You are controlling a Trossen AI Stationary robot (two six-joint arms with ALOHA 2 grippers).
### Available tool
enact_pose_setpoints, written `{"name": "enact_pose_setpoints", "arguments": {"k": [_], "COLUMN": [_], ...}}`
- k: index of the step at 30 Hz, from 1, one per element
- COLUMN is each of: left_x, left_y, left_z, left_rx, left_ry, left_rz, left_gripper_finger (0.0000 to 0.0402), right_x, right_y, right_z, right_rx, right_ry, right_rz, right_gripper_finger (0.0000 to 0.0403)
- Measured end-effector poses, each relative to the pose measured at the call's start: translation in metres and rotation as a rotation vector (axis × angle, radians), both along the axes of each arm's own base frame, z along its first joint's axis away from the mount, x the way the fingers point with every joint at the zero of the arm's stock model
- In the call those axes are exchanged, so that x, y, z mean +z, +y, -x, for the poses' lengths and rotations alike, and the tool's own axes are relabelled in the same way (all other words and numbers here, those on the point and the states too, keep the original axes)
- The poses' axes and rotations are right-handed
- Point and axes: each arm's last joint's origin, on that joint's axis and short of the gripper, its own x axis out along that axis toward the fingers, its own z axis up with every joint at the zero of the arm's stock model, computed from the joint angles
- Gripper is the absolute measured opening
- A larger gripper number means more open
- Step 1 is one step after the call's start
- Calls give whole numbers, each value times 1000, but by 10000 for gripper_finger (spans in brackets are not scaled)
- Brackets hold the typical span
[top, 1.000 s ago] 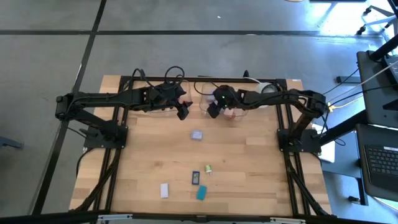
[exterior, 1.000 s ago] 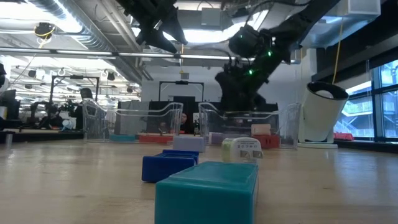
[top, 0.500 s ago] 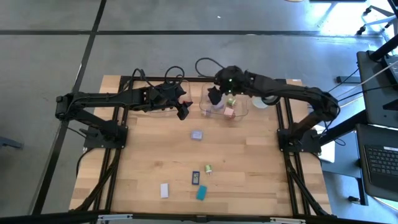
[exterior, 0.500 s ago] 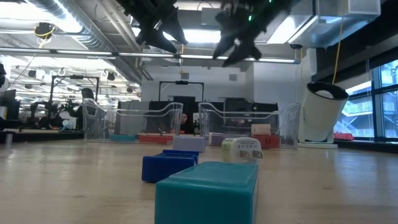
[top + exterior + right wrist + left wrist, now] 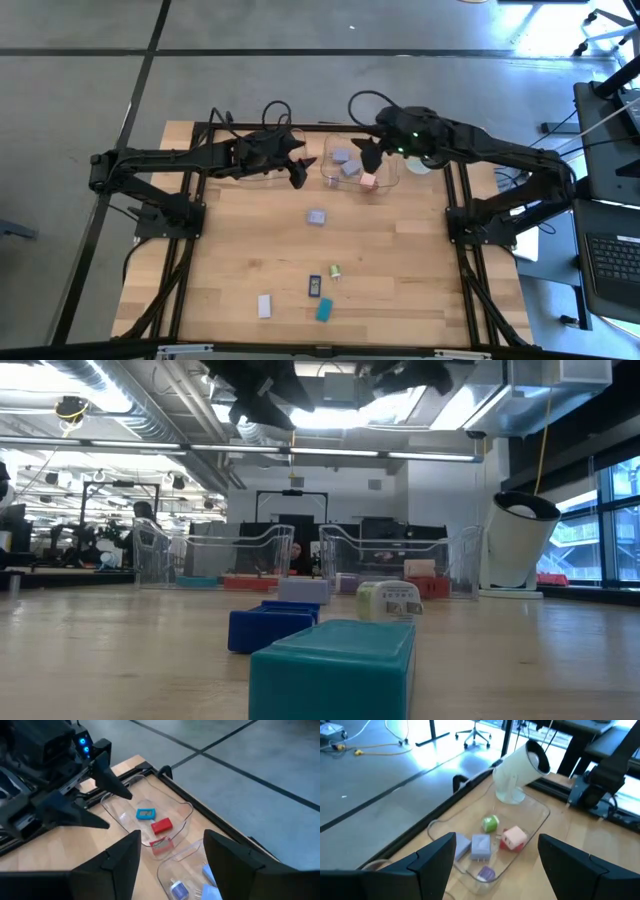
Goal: Pick & Place Office items
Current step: Put the white digital timer into the left transparent bin
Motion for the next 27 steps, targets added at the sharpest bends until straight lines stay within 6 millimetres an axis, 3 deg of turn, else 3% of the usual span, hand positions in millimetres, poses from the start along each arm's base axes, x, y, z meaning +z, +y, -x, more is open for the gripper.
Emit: {"name": "enact_pose_setpoints", "arguments": {"k": [9, 14, 21, 27], "left_x": [6, 5, 4, -2], "left_y": [-1, -9, -46, -81], "left_z": [-3, -5, -9, -11], "left_rx": [-31, -254, -557, -555], "left_ry": [-93, -109, -96, -60], "left_rz": [36, 172, 326, 355], "left_gripper_finger": [278, 278, 278, 278], "right_x": [4, 4, 4, -1], "right_y": [28, 37, 42, 45], "right_z": [10, 9, 9, 12], "right_rx": [-5, 9, 10, 24], "right_ry": [17, 19, 35, 95], "right_rz": [24, 32, 75, 76], "right_gripper_finger": [217, 217, 217, 217]}}
